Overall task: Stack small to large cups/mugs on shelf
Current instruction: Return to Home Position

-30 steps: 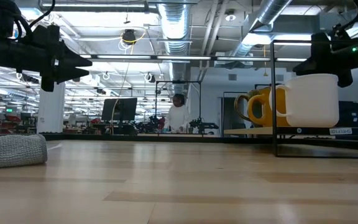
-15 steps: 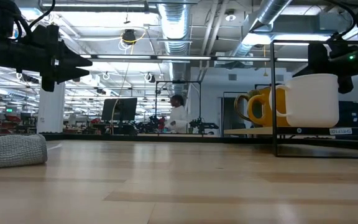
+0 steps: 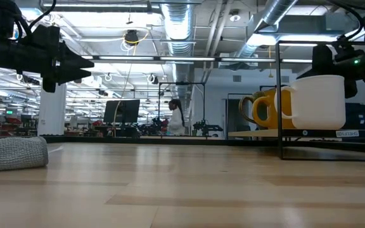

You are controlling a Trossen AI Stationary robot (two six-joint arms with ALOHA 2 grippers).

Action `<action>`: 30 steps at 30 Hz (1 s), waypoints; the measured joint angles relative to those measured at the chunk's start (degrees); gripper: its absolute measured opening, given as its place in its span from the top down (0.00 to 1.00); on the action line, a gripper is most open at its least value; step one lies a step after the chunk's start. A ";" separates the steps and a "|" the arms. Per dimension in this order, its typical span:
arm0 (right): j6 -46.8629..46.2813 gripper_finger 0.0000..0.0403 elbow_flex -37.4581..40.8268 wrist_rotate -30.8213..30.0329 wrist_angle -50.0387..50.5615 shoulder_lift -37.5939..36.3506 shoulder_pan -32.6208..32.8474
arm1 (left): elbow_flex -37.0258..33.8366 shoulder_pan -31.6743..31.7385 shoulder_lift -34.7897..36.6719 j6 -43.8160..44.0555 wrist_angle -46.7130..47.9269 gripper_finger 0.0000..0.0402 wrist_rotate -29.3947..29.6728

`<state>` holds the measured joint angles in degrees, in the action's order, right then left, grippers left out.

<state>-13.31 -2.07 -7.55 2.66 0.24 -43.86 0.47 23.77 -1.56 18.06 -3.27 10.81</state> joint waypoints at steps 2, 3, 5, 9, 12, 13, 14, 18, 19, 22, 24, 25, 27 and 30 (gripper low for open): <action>-0.21 0.71 0.01 0.20 0.03 0.12 -0.27 | 0.02 0.00 0.00 -0.74 0.00 0.57 0.00; -0.21 0.71 0.01 0.21 0.01 0.09 -0.36 | 0.00 0.00 0.00 -0.87 0.00 0.57 0.00; -0.32 0.71 0.01 0.23 0.01 0.09 -0.49 | 0.01 0.00 0.00 -0.94 0.00 0.57 0.00; -0.39 0.71 0.01 0.19 0.01 0.09 -0.49 | 0.00 0.00 0.00 -1.74 0.00 0.57 0.02; -0.36 0.71 0.01 0.19 0.04 0.09 -0.49 | 0.02 -0.02 0.00 -2.00 0.00 0.57 0.02; -0.34 0.71 0.01 0.19 0.04 0.09 -0.49 | 0.01 0.00 0.00 -2.05 0.02 0.57 0.02; -0.34 0.71 0.01 0.19 0.01 0.09 -0.49 | 0.00 0.00 0.00 -2.37 0.02 0.57 0.02; -0.32 0.71 0.01 0.19 0.03 0.09 -0.49 | 0.02 0.00 0.00 -3.52 0.03 0.57 0.04; -0.32 0.71 0.01 0.19 0.04 0.09 -0.49 | 0.02 -0.02 0.00 -4.20 0.02 0.57 0.04; -0.32 0.71 0.03 0.19 0.04 0.09 -0.49 | 0.02 0.00 0.00 -7.58 0.04 0.57 -0.01; -0.30 0.71 0.03 0.19 0.04 0.09 -0.49 | 0.02 0.00 0.00 -7.84 0.08 0.57 -0.27; -0.28 0.71 0.03 0.19 0.04 0.09 -0.49 | 0.01 -0.02 0.00 -7.33 0.09 0.57 -0.36; -0.28 0.71 0.03 0.19 0.04 0.09 -0.49 | 0.01 -0.01 0.00 -6.03 0.09 0.57 -0.38; -0.26 0.71 0.03 0.17 0.04 0.09 -0.49 | 0.00 0.00 0.00 -5.21 0.11 0.57 -0.48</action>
<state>-13.57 -2.04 -7.37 2.70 0.34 -44.36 0.48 23.76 -1.56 12.84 -3.16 10.33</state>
